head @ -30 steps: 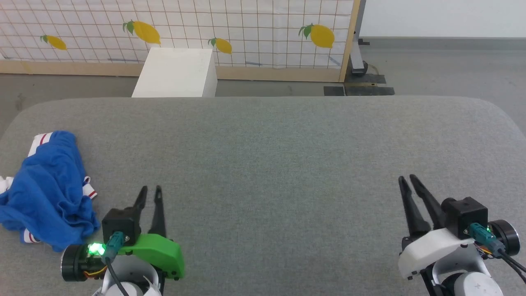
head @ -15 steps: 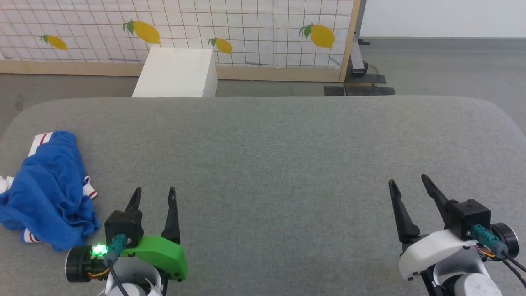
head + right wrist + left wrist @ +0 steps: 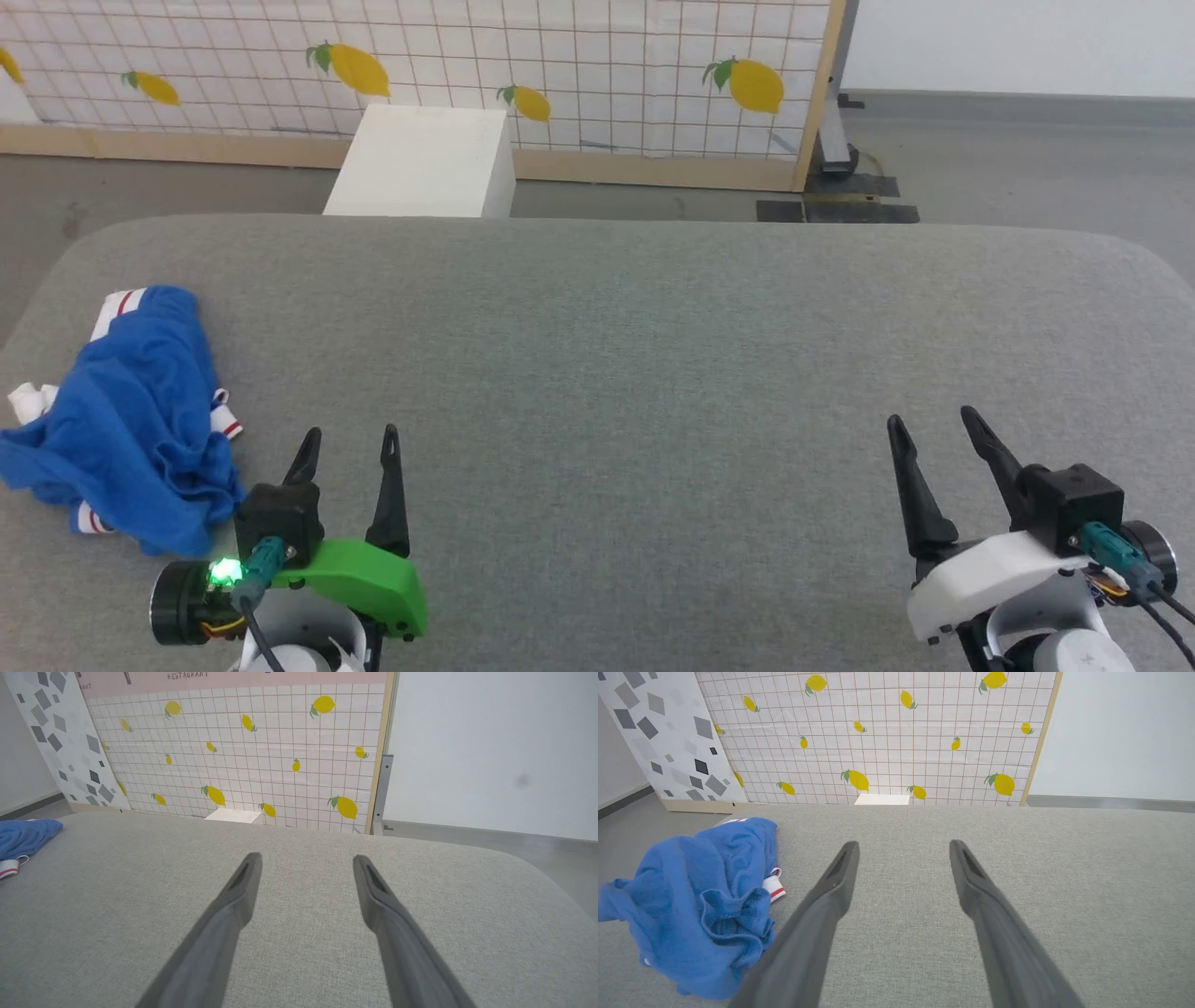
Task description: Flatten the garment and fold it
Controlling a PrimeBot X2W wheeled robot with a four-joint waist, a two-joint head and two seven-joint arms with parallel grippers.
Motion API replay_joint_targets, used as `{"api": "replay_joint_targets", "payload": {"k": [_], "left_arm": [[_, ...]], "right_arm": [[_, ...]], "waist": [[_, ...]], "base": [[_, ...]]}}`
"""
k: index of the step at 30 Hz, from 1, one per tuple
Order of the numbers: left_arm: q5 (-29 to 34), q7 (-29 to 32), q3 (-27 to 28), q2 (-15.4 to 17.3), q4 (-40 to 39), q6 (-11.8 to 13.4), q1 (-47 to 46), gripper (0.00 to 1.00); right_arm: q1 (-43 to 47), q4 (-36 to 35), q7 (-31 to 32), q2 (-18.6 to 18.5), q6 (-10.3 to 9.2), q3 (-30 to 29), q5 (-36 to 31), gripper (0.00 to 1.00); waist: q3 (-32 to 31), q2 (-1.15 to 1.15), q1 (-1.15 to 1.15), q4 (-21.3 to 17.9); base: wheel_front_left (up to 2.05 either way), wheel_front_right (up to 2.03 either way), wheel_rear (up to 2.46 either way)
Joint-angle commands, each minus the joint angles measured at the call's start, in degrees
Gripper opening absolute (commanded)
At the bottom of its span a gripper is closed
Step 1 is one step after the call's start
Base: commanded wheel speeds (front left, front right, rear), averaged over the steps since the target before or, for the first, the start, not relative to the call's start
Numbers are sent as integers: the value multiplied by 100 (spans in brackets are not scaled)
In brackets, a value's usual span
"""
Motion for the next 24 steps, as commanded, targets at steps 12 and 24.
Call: {"api": "replay_joint_targets", "payload": {"k": [12,24], "left_arm": [[-171,-204,-2,-8,76,22,93,100],[-260,-345,3,-11,119,34,130,100]], "right_arm": [[128,177,-225,2,-3,-31,272,100],[134,314,-367,2,-4,8,406,100]], "waist": [[6,0,0,406],[-15,0,0,796]], "base": [[0,0,0],[0,0,0]]}}
